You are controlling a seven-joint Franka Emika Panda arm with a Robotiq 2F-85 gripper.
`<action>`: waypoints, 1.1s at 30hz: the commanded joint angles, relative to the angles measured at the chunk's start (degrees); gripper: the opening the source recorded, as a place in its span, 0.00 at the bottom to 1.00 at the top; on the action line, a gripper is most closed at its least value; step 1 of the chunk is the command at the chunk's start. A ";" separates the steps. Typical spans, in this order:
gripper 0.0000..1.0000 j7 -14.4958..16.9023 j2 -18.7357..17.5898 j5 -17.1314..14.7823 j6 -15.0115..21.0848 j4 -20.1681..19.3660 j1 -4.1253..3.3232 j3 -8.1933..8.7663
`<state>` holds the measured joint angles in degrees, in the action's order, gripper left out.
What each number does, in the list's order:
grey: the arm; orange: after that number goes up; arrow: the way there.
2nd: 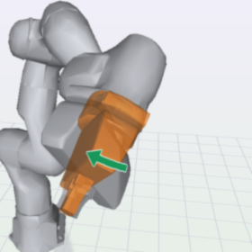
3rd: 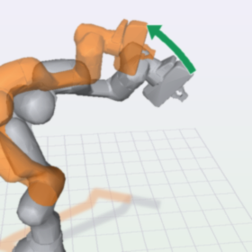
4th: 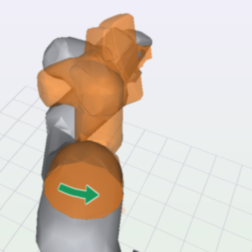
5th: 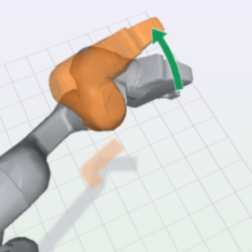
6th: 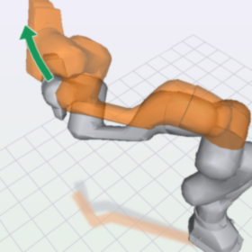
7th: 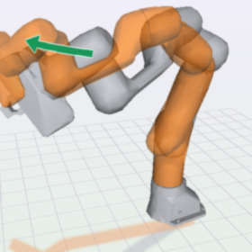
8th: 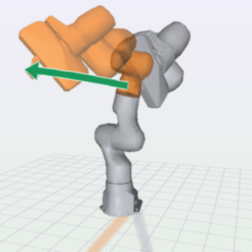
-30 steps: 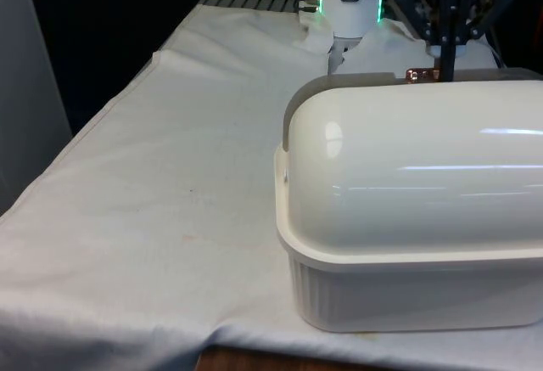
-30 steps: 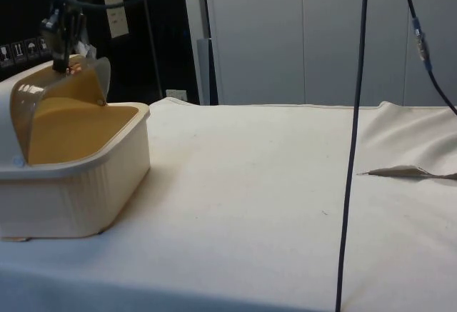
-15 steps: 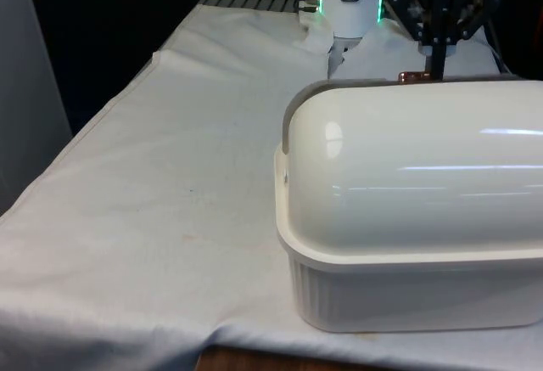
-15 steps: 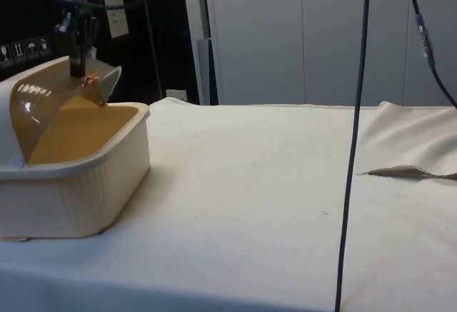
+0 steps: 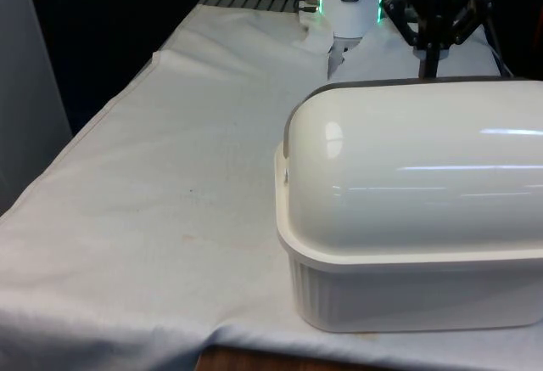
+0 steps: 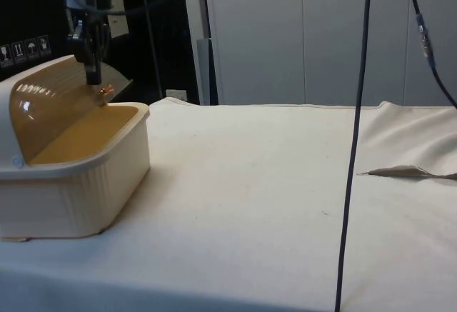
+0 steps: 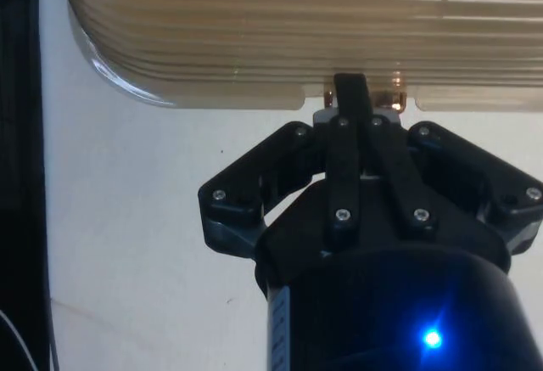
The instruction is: Open the lid, then close it.
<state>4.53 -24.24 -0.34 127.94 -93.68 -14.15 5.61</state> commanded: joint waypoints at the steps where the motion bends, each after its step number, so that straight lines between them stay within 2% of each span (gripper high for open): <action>1: 0.00 0.00 -0.06 0.00 -0.40 0.00 0.00 0.00; 7: 0.00 0.63 -0.92 -0.34 -3.04 0.23 0.11 -0.23; 22: 0.00 1.38 -2.81 -0.34 -5.16 -0.17 0.11 -0.29; 26: 0.00 1.43 -1.72 -0.06 -5.79 -1.66 -0.06 -0.29; 27: 0.00 1.26 -2.52 0.00 -5.84 -0.74 -0.06 -0.23; 33: 0.00 1.43 0.69 0.17 -6.25 -5.16 -0.34 -0.46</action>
<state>5.90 -24.12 -0.34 121.41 -98.15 -14.32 5.16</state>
